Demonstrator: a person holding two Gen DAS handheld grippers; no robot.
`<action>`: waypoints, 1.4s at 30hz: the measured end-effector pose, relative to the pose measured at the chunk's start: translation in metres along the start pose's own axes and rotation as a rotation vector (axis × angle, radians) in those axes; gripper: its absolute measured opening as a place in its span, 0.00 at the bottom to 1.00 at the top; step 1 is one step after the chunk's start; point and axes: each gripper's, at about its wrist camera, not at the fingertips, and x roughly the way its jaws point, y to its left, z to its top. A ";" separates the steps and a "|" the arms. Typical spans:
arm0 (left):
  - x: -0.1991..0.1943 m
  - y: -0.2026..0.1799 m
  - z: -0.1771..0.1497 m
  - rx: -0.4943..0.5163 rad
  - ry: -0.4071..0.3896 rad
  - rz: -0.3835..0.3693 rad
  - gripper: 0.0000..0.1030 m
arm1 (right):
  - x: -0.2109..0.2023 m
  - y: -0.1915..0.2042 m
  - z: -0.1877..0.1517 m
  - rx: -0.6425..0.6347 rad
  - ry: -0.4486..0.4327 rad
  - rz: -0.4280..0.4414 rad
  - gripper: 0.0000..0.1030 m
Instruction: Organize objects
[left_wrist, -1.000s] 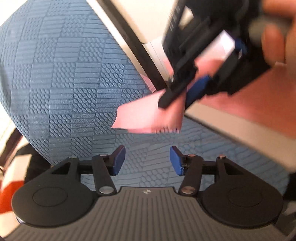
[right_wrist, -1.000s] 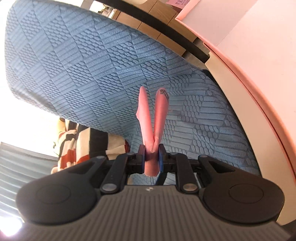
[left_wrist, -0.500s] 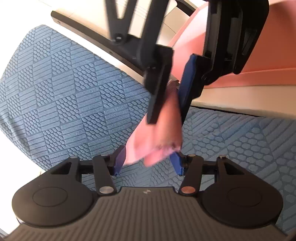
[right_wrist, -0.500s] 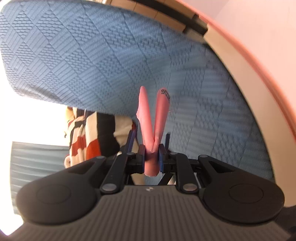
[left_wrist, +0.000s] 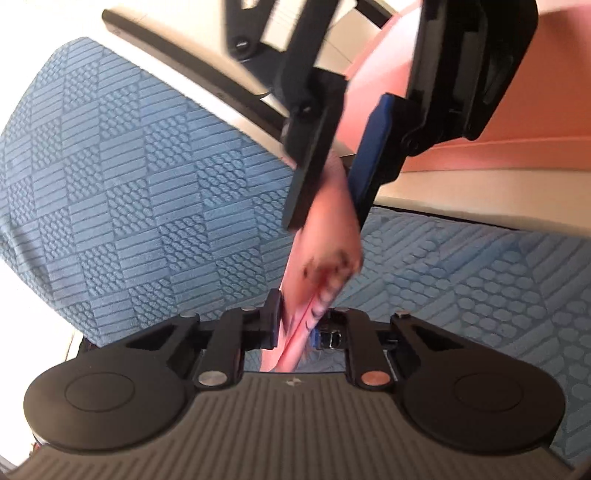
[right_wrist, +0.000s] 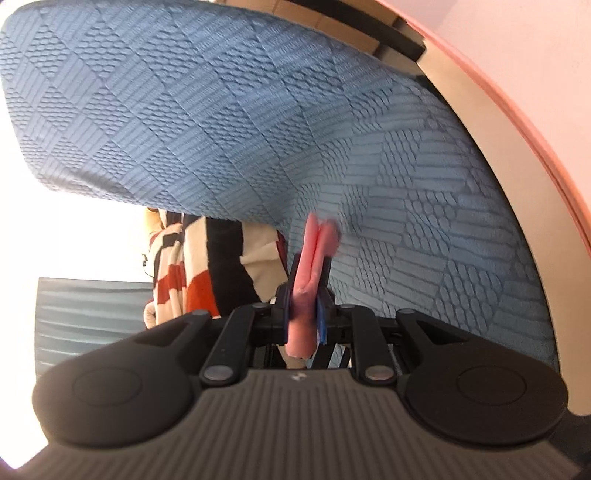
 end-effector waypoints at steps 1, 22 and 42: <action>-0.006 -0.001 0.001 -0.003 0.003 0.002 0.18 | -0.001 0.000 0.001 0.002 -0.008 0.006 0.17; -0.088 0.033 0.002 -0.324 0.105 -0.072 0.15 | 0.000 0.019 0.007 -0.094 -0.086 0.074 0.21; -0.053 0.097 -0.045 -0.888 0.179 -0.313 0.11 | 0.024 0.058 -0.011 -0.486 -0.115 0.047 0.73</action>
